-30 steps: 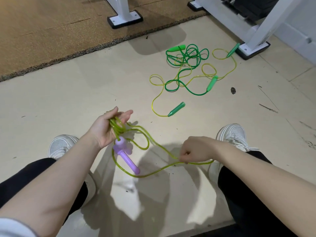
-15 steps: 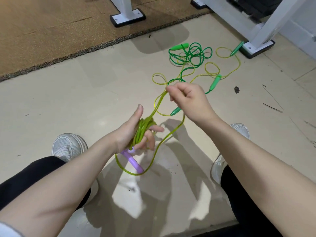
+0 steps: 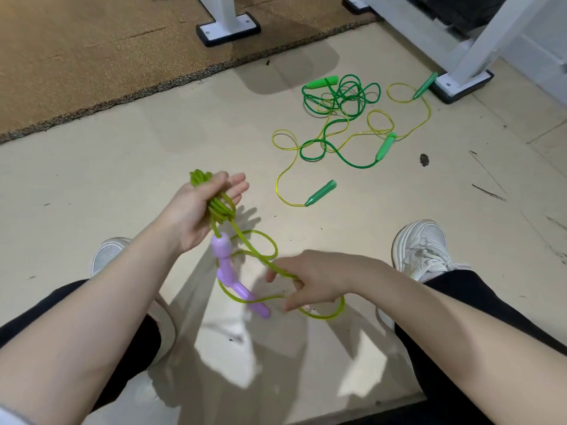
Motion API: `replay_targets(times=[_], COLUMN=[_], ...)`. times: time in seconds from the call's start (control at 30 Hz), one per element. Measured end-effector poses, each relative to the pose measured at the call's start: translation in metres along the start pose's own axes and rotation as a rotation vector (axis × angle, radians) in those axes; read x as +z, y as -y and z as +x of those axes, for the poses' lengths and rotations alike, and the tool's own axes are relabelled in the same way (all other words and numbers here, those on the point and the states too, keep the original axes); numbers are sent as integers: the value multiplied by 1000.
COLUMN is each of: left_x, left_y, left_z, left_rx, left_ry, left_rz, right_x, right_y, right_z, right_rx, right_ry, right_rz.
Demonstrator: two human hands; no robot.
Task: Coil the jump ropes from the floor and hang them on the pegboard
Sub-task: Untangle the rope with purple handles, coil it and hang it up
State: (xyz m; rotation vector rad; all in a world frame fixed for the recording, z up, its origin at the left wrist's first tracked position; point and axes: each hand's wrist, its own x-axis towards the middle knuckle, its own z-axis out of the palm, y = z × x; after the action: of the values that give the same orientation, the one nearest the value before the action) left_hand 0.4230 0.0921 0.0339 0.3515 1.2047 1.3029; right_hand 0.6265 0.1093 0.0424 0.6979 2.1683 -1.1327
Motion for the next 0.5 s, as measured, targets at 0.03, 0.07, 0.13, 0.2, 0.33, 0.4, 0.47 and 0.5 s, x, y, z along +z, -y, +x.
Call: replay_targets(times=[0.03, 0.07, 0.13, 0.2, 0.33, 0.4, 0.47, 0.5], left_x=[4, 7, 18, 30, 34, 32, 31, 28], left_y=[8, 17, 32, 36, 29, 23, 17, 13], left_z=[-1, -3, -11, -21, -24, -23, -21, -18], left_rx=[-17, -17, 33, -21, -339, -401, -371, -318], left_ry=[5, 27, 133, 271, 697, 1025, 1170, 1174], left_rz=[152, 376, 796, 834, 457, 182, -109, -235], right_x=[-7, -15, -35, -58, -78, -66, -42, -28], right_y=[11, 22, 38, 37, -3, -25, -45, -54], right_z=[-4, -7, -14, -21, -18, -4, 11, 15], right_rx=[-35, -84, -179, -180, -171, -134, -61, -26], right_ry=[-21, -59, -207, -440, -920, -867, -678, -565], right_rz=[-104, -190, -279, -219, 243, 544, 637, 596])
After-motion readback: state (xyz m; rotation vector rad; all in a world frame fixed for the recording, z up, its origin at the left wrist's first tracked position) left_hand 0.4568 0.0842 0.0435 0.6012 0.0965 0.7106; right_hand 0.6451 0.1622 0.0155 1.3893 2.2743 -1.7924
